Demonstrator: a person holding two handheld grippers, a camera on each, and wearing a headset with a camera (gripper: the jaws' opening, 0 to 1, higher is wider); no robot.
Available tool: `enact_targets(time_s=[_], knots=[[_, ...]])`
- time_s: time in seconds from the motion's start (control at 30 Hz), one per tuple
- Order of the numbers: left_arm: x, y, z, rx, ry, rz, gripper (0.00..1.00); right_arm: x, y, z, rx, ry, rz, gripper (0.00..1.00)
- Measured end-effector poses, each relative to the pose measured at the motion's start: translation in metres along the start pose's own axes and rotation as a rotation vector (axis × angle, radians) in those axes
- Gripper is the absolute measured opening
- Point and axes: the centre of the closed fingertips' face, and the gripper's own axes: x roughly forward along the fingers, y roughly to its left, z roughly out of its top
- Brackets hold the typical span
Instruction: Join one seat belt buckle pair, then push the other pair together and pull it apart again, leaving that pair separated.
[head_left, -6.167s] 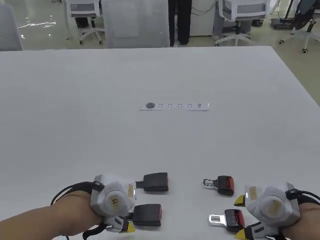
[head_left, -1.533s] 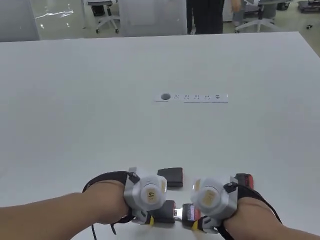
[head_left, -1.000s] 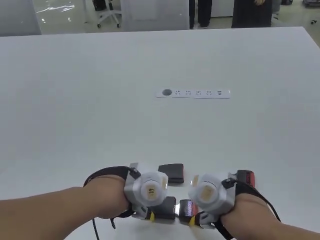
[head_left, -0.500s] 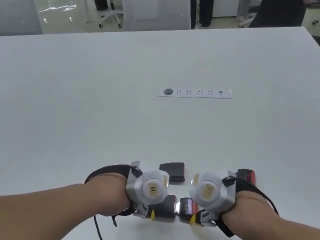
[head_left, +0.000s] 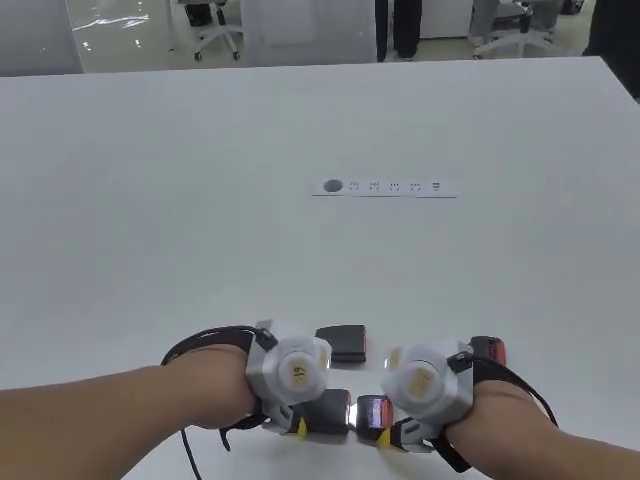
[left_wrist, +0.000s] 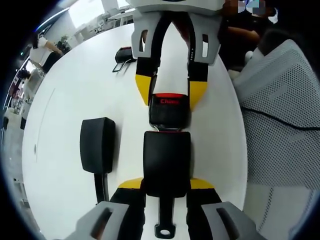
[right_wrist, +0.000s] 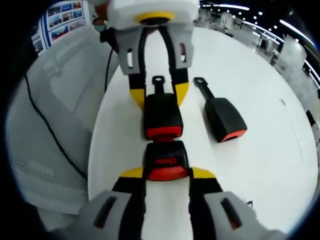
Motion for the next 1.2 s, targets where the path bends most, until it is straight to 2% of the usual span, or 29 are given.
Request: enact_targets(time_s=[0.27, 0.37, 0.53, 0.7, 0.9, 1.0, 1.1, 1.2], knots=[[0.0, 0.002, 0.0, 0.002, -0.013, -0.002, 0.32, 0.0, 0.001, 0.002, 0.009, 0.008, -0.005, 0.32], [0.0, 0.001, 0.001, -0.001, -0.001, 0.004, 0.32, 0.001, 0.002, 0.003, 0.001, 0.021, -0.011, 0.33], [0.0, 0.002, -0.001, -0.055, 0.005, 0.013, 0.32, -0.002, 0.002, 0.003, 0.001, 0.013, -0.013, 0.34], [-0.003, 0.002, -0.004, -0.041, 0.013, 0.044, 0.34, -0.005, -0.001, 0.008, -0.004, -0.002, -0.018, 0.34], [-0.026, 0.008, -0.004, -0.096, -0.045, 0.086, 0.36, -0.021, -0.003, 0.02, 0.024, -0.053, -0.043, 0.36], [-0.035, 0.008, 0.0, -0.087, -0.062, 0.092, 0.36, -0.029, 0.0, 0.023, 0.016, -0.07, -0.044, 0.35], [-0.041, 0.017, 0.003, -0.082, -0.076, 0.107, 0.36, -0.036, -0.003, 0.025, 0.02, -0.089, -0.055, 0.36], [-0.046, 0.032, 0.008, -0.101, -0.101, 0.143, 0.38, -0.042, -0.007, 0.024, 0.022, -0.106, -0.063, 0.36]])
